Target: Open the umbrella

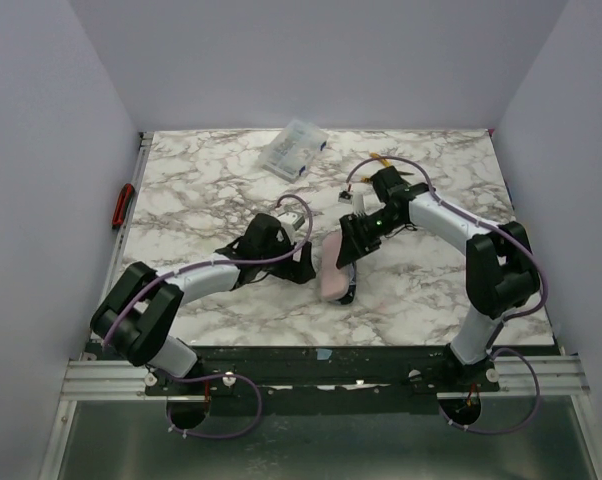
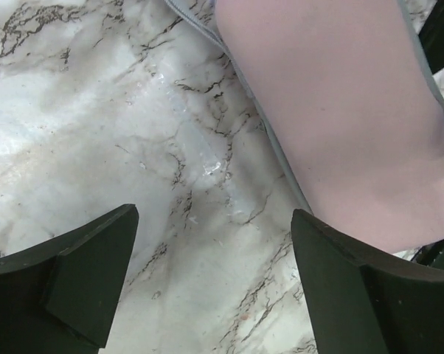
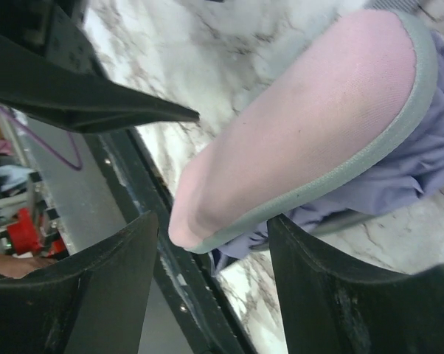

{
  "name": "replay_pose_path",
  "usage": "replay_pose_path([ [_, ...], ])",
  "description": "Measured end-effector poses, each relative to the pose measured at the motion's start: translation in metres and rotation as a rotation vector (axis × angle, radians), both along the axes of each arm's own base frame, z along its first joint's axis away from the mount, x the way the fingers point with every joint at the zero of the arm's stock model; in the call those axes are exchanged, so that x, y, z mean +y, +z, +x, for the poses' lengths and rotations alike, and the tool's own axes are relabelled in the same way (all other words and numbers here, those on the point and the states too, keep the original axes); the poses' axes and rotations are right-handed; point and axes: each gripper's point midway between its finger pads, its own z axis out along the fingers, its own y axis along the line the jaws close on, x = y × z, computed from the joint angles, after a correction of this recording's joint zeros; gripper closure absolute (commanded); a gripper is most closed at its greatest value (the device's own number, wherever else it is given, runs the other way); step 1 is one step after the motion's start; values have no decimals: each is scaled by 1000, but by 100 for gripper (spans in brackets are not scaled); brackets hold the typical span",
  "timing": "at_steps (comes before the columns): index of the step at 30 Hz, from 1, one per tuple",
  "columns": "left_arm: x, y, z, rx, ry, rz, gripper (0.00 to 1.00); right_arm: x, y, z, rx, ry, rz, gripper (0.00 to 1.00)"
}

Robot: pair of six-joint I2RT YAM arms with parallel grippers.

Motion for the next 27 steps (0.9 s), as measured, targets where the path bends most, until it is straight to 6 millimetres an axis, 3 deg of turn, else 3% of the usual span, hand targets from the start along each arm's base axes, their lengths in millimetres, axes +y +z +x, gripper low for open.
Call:
replay_pose_path([
  [2, 3, 4, -5, -21, -11, -21, 8, 5, 8, 0, 17, -2, 38, 39],
  [11, -18, 70, 3, -198, -66, -211, 7, 24, 38, -3, 90, 6, 178, 38],
  [20, -25, 71, 11, -165, -36, -230, 6, 36, 30, 5, 178, -22, 208, 40],
  [24, -26, 70, 10, -166, -35, -229, 7, 36, 49, 15, 127, -27, 227, 48],
  [27, -31, 70, 6, -183, -47, -213, 7, 20, 64, 22, 67, -96, 204, 59],
])
